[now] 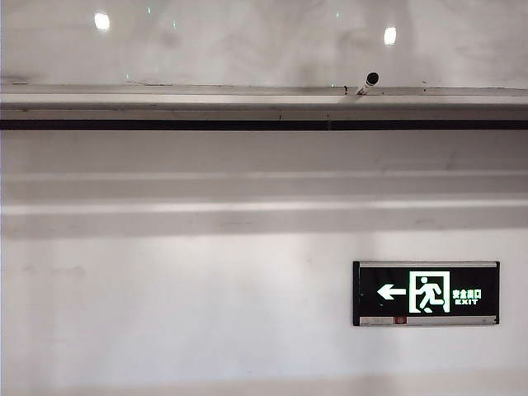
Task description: Wipe the whiteboard clean using the black magnetic whiteboard eraser attached to the whiteboard.
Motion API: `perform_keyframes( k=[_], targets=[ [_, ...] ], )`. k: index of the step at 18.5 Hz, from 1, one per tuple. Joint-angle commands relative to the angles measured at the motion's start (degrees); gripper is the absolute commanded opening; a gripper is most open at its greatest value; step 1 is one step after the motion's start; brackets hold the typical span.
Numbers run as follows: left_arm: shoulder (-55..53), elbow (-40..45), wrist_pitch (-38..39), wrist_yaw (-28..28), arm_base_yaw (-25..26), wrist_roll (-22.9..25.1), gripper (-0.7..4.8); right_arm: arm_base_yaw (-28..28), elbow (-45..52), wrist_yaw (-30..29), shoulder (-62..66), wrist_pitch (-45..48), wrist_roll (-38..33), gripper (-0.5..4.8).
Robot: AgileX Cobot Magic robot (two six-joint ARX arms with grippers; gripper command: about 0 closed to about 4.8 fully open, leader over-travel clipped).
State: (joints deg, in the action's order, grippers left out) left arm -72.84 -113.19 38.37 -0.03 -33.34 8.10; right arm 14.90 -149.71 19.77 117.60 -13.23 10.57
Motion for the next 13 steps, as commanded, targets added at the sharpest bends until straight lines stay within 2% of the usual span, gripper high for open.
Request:
perform_keyframes(
  k=[1, 4, 6, 13],
  targets=[
    [0.3, -0.1, -1.1, 0.3, -0.1, 0.0, -0.06, 0.1, 0.2, -9.7, 0.8, -9.2, 0.4, -0.01],
    [0.3, -0.1, -1.2, 0.3, -0.1, 0.0, -0.06, 1.8, 0.2, -15.1, 2.3, -17.7, 0.4, -0.01],
    [0.3, -0.1, -1.4, 0.3, -0.1, 0.0, -0.06, 2.8, 0.3, -16.1, 3.4, -20.8, 0.5, -0.01],
    [0.3, -0.1, -2.1, 0.3, -0.1, 0.0, -0.06, 10.9, 0.3, -20.2, 9.5, -20.9, 3.3, -0.01]
  ],
)
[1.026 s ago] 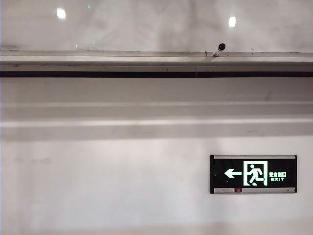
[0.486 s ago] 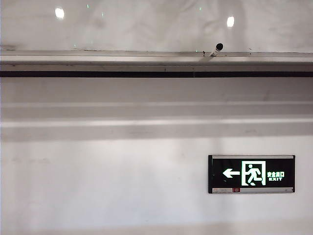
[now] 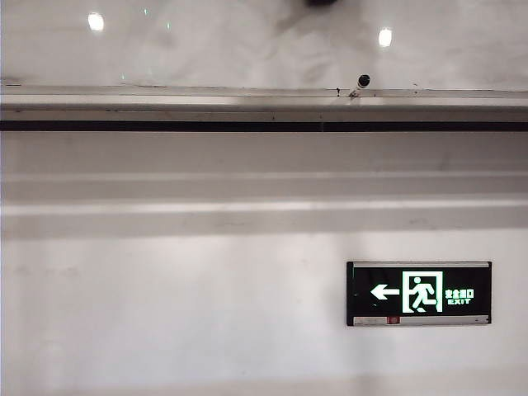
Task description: Wipe the whiteboard clean using the black magnetic whiteboard eraser attached to the whiteboard.
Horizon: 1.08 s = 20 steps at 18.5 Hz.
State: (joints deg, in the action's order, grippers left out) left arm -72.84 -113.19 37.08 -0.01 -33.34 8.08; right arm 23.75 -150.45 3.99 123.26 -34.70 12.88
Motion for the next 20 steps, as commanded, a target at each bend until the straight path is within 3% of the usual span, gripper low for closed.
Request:
perform_keyframes(
  k=[1, 3, 5, 8, 11, 16, 17, 18, 19, 20],
  targets=[
    [0.3, -0.1, -0.8, 0.3, -0.1, 0.0, -0.06, 3.1, 1.0, -4.1, 4.6, 1.4, 1.4, -0.01],
    [0.3, -0.1, -0.8, 0.3, -0.1, 0.0, -0.06, 3.3, 1.0, 0.6, 4.7, 2.9, 2.2, -0.01],
    [0.3, -0.1, -0.8, 0.3, -0.1, 0.0, -0.06, 1.3, 0.9, 9.0, 3.9, 6.4, 2.7, -0.01],
    [0.2, -0.1, -1.1, 0.3, -0.1, 0.0, -0.06, -2.8, 0.8, 13.4, 1.3, 9.4, 2.6, -0.01],
    [0.2, -0.1, -1.2, 0.3, -0.1, 0.0, -0.06, -5.7, 0.8, 15.8, -2.2, 14.8, 2.5, -0.01],
    [0.2, -0.1, -1.2, 0.3, -0.1, 0.0, -0.06, -5.5, 0.9, 13.5, -3.3, 21.1, 2.6, 0.03],
    [0.2, -0.1, -1.2, 0.3, -0.1, 0.0, -0.06, -5.1, 0.9, 12.5, -3.3, 20.4, 2.6, 1.27],
    [0.2, -0.1, -1.2, 0.3, -0.1, 0.0, -0.05, -4.8, 0.9, 12.4, -3.3, 20.1, 2.6, 3.28],
    [0.2, -0.1, -1.2, 0.3, -0.1, 0.0, -0.06, -4.2, 0.8, 12.3, -4.4, 18.2, 2.6, 4.01],
    [0.2, -0.1, -1.2, 0.3, -0.1, 0.0, -0.06, -3.7, 0.8, 12.1, -5.4, 16.9, 2.6, 4.01]
  ],
)
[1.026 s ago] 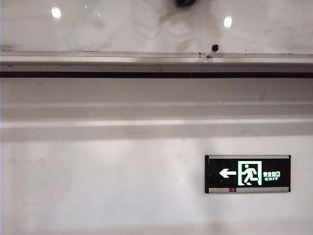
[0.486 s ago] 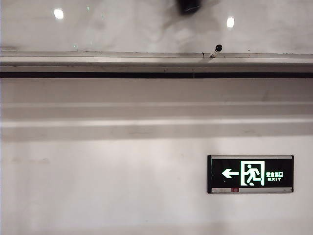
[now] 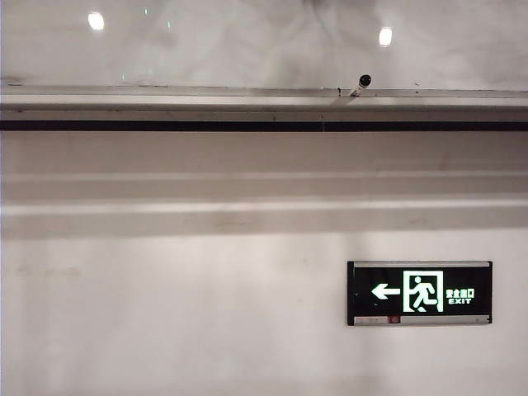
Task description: Wipe the whiteboard clean using the black magnetic whiteboard eraser attached to the whiteboard.
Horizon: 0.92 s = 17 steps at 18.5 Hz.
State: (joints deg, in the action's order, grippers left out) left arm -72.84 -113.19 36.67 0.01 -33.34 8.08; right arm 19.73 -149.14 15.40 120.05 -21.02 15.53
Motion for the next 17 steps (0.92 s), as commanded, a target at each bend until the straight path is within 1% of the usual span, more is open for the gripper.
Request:
perform_keyframes(
  k=[1, 3, 4, 5, 6, 7, 8, 9, 10, 11, 12, 15, 16, 17],
  targets=[
    [0.3, -0.1, -0.7, 0.2, -0.1, 0.0, -0.06, 1.1, -0.5, 0.4, -3.9, 1.3, -0.1, 4.01],
    [0.3, -0.1, -0.7, 0.2, -0.1, 0.0, -0.06, 2.0, -0.5, 0.1, -8.2, -2.5, -0.4, 4.00],
    [0.3, -0.1, -0.5, 0.3, -0.1, 0.1, -0.06, 3.1, -0.5, 0.1, -11.5, -4.7, -0.6, 3.87],
    [0.3, -0.1, 0.0, 1.7, -0.1, 0.5, -0.06, 3.2, -0.5, 0.1, -14.6, -6.7, -0.6, 2.46],
    [0.3, -0.1, 0.4, 4.4, -0.1, 0.5, -0.06, 3.4, -0.5, 0.0, -17.0, -8.8, -0.6, 0.43],
    [0.3, -0.1, 0.8, 7.7, -0.1, 0.5, -0.06, 3.4, -0.5, 0.0, -20.1, -12.2, -0.7, -0.06],
    [0.3, -0.1, 1.1, 9.7, -0.2, 0.5, -0.05, 3.4, -0.5, 0.1, -22.9, -17.1, -0.9, -0.05],
    [0.3, -0.1, 1.5, 11.0, -0.4, 0.5, -0.06, 3.4, -0.5, 0.1, -24.2, -20.4, -2.6, -0.05],
    [0.1, -0.1, 2.2, 12.9, -1.6, 0.5, -0.06, 3.4, -0.4, 0.0, -25.9, -26.7, -6.8, -0.05],
    [-0.1, -0.1, 3.3, 13.1, -3.3, 0.5, -0.06, 3.4, -0.4, -0.1, -26.8, -31.9, -8.1, -0.05],
    [-0.1, -0.1, 4.1, 12.9, -5.0, 0.5, -0.06, 3.4, -0.4, -0.7, -26.8, -36.0, -8.0, -0.05],
    [-0.2, -0.1, 5.9, 12.6, -9.7, 0.5, -0.05, 3.4, 0.8, -5.4, -26.8, -45.6, -8.9, -0.05],
    [-0.1, -0.1, 7.0, 11.5, -11.4, 0.3, -0.06, 3.4, 1.8, -6.4, -27.0, -49.0, -9.5, -0.06],
    [0.2, -0.1, 8.8, 8.1, -13.6, 0.2, -0.06, 3.4, 2.7, -6.8, -27.6, -51.5, -10.6, -0.06]
  ],
)
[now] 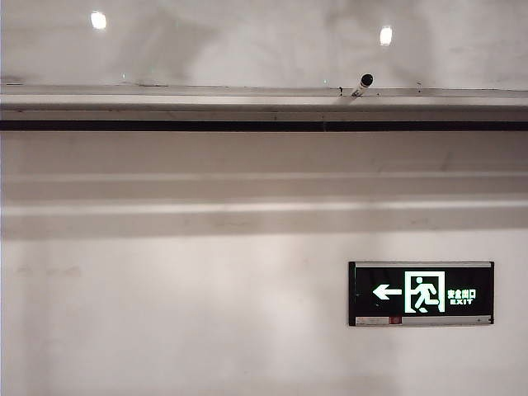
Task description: Wipe the whiteboard clean using the black magnetic whiteboard eraser attached to the whiteboard.
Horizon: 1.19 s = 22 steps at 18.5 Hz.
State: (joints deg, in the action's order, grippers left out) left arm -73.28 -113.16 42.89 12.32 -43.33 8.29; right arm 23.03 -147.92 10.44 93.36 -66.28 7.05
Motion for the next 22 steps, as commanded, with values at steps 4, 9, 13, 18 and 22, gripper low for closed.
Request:
perform_keyframes(
  k=[4, 9, 13, 18, 22],
  targets=[
    [3.1, -0.1, 8.1, -19.7, -12.9, 0.0, -0.06, 0.3, 10.4, -5.1, -7.0, -8.7, -4.5, -0.06],
    [10.7, 4.6, 14.1, -26.5, -19.4, -0.6, -0.06, 0.5, 36.6, -5.5, -25.1, 3.7, -4.5, -0.05],
    [23.2, 19.7, 5.0, -26.4, -19.9, 0.6, -0.06, 0.5, 66.7, -8.0, -44.7, 30.3, -4.6, -0.05],
    [37.6, 44.4, -11.9, -26.7, -19.8, 3.1, -0.06, 0.5, 96.1, -7.1, -61.1, 50.7, -4.5, -0.05],
    [45.6, 65.5, -24.7, -29.0, -19.7, 0.7, -0.05, 0.5, 107.9, -2.6, -64.1, 51.6, -4.5, -0.05]
  ],
)
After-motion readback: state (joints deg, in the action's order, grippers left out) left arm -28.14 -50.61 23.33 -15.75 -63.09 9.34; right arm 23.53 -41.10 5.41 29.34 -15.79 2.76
